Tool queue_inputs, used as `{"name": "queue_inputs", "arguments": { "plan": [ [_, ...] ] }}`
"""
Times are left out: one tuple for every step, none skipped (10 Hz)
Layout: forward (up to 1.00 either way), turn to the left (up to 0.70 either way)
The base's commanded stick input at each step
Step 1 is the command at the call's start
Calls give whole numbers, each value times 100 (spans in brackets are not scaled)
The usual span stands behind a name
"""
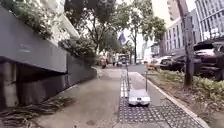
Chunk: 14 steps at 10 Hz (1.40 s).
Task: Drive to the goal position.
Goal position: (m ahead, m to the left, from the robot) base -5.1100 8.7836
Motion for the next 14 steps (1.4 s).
{"name": "queue_inputs", "arguments": {
  "plan": [
    [69,-11],
    [69,-11],
    [69,-5],
    [69,0],
    [69,1],
    [69,1],
    [69,1],
    [69,1],
    [69,1],
    [69,1],
    [69,1],
    [69,1],
    [69,1],
    [69,1]
  ]
}}
